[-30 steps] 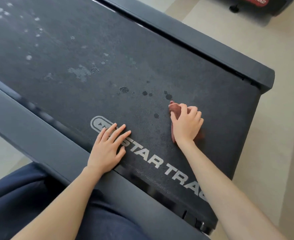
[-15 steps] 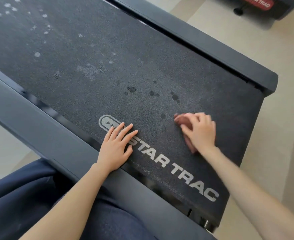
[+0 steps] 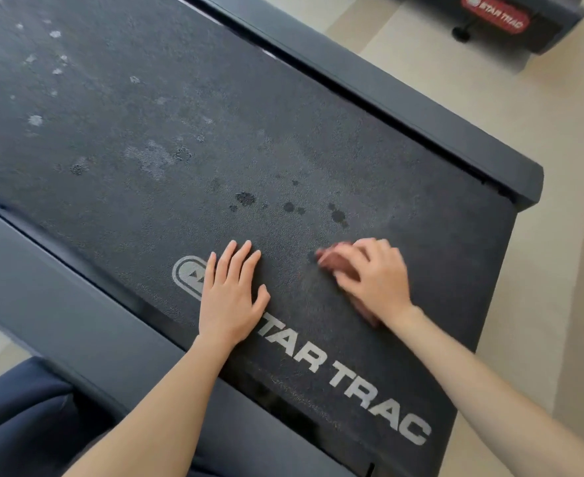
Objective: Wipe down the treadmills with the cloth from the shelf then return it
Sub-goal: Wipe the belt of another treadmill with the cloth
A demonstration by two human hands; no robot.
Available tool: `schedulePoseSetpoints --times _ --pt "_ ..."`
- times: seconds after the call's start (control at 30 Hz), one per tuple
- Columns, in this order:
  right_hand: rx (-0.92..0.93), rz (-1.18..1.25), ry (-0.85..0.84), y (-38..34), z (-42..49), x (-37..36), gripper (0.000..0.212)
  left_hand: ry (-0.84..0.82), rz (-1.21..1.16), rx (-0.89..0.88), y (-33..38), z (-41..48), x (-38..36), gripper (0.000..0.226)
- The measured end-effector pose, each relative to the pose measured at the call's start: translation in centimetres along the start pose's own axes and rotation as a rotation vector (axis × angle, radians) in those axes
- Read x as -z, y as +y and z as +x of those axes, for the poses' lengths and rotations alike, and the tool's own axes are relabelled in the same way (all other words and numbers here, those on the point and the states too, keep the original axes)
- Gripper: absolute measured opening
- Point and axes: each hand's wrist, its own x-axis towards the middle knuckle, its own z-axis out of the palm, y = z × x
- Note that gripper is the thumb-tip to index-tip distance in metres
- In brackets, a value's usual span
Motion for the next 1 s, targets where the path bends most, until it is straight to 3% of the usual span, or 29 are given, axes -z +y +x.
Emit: schedulePoseSetpoints --times 0.13,0.2,0.27,0.4,0.5,0.53,0.6,0.7,0.77,0.83,1.0 --pt "-0.651 0.015 0.031 5.0 7.4 -1.4 0.036 0.021 -0.006 -0.002 0.0 0.1 -0.2 0.057" --pt "-0.848 0.009 0.06 4.1 9.3 -2.3 0.038 0.023 -0.005 0.003 0.0 0.1 -0.2 0.057" --pt "-0.727 -0.025 0.063 1.5 9.1 -2.6 0.038 0.018 -0.001 0.002 0.0 0.1 -0.1 0.058" --pt "-0.185 0.112 0.023 -2.7 3.8 -2.0 0.035 0.016 -0.005 0.006 0.2 0.2 0.1 0.058" --pt "0.196 0.097 -0.019 -0.8 2.2 -1.3 0.036 0.024 -0.021 0.01 0.3 0.3 0.3 0.058" --pt "0.233 0.066 -0.013 0.6 3.2 -1.3 0.034 0.025 -0.021 0.011 0.3 0.3 0.3 0.058" --pt "0.048 0.002 0.031 3.5 7.1 -2.0 0.031 0.03 -0.024 0.013 0.2 0.3 0.3 0.058" --pt "-0.492 -0.051 0.022 6.5 14.4 -3.7 0.035 0.039 -0.028 0.005 0.1 0.3 0.1 0.058" --pt "-0.689 -0.067 0.006 6.1 16.9 -4.5 0.038 0.044 -0.03 0.005 0.1 0.3 0.1 0.058" --pt "-0.652 -0.06 0.017 4.3 16.7 -4.4 0.038 0.045 -0.032 0.004 0.2 0.3 0.0 0.058" --pt "-0.182 0.07 0.031 -2.5 6.3 -2.7 0.033 0.037 -0.026 0.006 0.1 0.2 0.0 0.058"
